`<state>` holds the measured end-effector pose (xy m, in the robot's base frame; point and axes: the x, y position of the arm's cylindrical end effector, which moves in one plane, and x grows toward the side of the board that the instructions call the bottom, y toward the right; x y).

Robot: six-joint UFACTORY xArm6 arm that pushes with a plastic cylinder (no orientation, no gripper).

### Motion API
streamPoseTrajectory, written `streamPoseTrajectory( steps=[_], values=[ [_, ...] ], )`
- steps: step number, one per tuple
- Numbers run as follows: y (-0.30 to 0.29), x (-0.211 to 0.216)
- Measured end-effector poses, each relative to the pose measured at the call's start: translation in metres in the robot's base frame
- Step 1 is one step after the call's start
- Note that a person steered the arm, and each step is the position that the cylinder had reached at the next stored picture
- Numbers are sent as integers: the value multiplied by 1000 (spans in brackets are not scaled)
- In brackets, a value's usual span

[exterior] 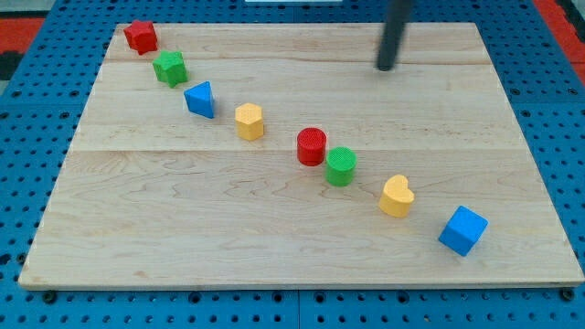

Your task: Push the red star slightly to the left

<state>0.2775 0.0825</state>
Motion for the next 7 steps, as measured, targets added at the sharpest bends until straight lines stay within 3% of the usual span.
streamPoseTrajectory(
  steps=[2,3,4,5,7],
  values=[
    [-199,-5],
    [-220,-1],
    [-235,-49],
    [-306,-67],
    [-323,-70]
  ],
)
